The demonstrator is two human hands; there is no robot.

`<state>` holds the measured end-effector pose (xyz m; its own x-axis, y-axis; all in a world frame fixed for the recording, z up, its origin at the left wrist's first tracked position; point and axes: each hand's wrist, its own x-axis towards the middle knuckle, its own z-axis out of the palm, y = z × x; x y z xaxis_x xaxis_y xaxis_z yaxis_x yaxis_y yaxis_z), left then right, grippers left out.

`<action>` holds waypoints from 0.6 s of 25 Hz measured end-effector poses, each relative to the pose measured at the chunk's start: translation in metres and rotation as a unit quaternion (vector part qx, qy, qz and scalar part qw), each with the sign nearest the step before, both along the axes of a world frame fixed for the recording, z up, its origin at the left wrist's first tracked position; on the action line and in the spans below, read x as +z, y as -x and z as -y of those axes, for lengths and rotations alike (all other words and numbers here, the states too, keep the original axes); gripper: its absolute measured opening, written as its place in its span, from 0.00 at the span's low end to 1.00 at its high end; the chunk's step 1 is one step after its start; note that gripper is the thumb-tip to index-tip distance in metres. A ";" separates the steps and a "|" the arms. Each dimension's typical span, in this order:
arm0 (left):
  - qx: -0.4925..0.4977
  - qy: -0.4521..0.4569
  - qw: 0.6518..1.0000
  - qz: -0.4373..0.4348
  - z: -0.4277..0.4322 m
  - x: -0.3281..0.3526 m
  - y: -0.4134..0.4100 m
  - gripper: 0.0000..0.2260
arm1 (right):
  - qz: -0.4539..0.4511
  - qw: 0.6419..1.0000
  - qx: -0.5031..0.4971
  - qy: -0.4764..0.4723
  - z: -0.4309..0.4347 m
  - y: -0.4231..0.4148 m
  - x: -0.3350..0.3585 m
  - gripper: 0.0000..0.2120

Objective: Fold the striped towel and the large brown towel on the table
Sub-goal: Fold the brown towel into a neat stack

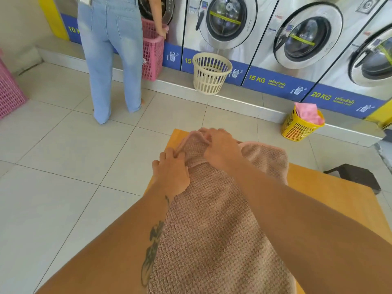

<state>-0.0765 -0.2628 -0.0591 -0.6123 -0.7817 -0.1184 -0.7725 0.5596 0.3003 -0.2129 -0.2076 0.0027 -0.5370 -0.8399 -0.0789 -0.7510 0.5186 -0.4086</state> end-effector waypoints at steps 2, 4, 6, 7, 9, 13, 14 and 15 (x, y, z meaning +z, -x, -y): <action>0.002 0.008 1.000 -0.012 -0.004 0.003 -0.006 0.20 | -0.030 0.999 0.016 -0.008 -0.026 -0.006 -0.007 0.21; 0.006 0.010 0.998 -0.054 -0.018 0.012 -0.023 0.18 | -0.088 0.996 0.015 0.021 -0.056 -0.014 -0.001 0.22; 0.000 0.015 0.997 -0.073 -0.041 0.022 -0.051 0.17 | -0.096 0.995 0.022 0.020 -0.090 -0.029 0.014 0.22; -0.001 0.012 0.997 -0.072 -0.056 0.026 -0.069 0.17 | -0.078 0.997 0.027 0.004 -0.110 -0.039 0.020 0.22; 0.006 -0.005 0.998 -0.066 -0.093 0.032 -0.113 0.17 | -0.023 0.998 0.037 -0.036 -0.158 -0.063 0.032 0.21; 0.030 -0.024 0.997 -0.066 -0.194 0.020 -0.225 0.13 | 0.065 0.989 0.081 -0.105 -0.266 -0.135 0.030 0.20; 0.037 -0.029 0.996 -0.071 -0.222 0.015 -0.254 0.13 | 0.088 0.985 0.092 -0.116 -0.293 -0.157 0.027 0.20; 0.037 -0.036 0.996 -0.072 -0.247 0.009 -0.281 0.13 | 0.108 0.981 0.099 -0.128 -0.319 -0.179 0.021 0.20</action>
<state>0.2046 -0.0158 -0.0498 -0.5682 -0.8179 -0.0899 -0.7563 0.4762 0.4486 -0.0342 0.1114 0.0241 -0.3132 -0.8635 -0.3953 -0.7570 0.4783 -0.4451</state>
